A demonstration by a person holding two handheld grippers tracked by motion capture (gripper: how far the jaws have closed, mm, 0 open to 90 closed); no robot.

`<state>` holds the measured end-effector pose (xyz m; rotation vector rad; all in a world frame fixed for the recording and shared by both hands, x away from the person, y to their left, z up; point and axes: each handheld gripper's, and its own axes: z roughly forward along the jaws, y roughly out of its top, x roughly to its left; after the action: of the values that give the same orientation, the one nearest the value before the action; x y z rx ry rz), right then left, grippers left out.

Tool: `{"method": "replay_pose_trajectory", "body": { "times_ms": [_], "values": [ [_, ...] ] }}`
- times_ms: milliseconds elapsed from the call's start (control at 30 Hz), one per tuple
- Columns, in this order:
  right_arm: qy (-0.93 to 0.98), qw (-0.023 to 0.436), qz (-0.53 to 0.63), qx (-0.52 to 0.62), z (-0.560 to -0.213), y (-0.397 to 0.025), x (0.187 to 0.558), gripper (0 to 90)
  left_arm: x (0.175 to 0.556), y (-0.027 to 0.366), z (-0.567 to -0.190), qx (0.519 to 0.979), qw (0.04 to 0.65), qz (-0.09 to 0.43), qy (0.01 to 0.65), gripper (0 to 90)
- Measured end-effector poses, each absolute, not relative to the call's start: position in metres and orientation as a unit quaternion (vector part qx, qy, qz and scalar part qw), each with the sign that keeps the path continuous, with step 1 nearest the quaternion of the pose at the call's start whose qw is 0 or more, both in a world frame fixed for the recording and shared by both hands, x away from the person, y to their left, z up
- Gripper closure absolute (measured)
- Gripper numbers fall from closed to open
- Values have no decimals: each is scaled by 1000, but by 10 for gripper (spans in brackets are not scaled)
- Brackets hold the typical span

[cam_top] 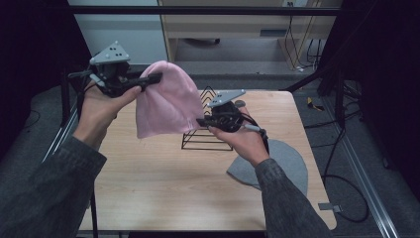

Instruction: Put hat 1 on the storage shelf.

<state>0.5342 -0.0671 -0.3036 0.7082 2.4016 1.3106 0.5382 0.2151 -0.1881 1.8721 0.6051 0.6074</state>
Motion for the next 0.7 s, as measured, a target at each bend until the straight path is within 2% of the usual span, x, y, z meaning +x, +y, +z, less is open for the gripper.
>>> {"method": "replay_pose_trajectory", "body": {
  "times_ms": [300,500,700],
  "values": [
    [823,186,460,277,-280,-87,564,830,575,192,-172,767,534,265,238,769],
    [825,185,440,300,-293,-103,579,830,601,169,-190,781,511,254,254,767],
    [826,179,428,320,-308,-120,587,832,612,149,-204,790,500,250,251,758]
  ]
}}
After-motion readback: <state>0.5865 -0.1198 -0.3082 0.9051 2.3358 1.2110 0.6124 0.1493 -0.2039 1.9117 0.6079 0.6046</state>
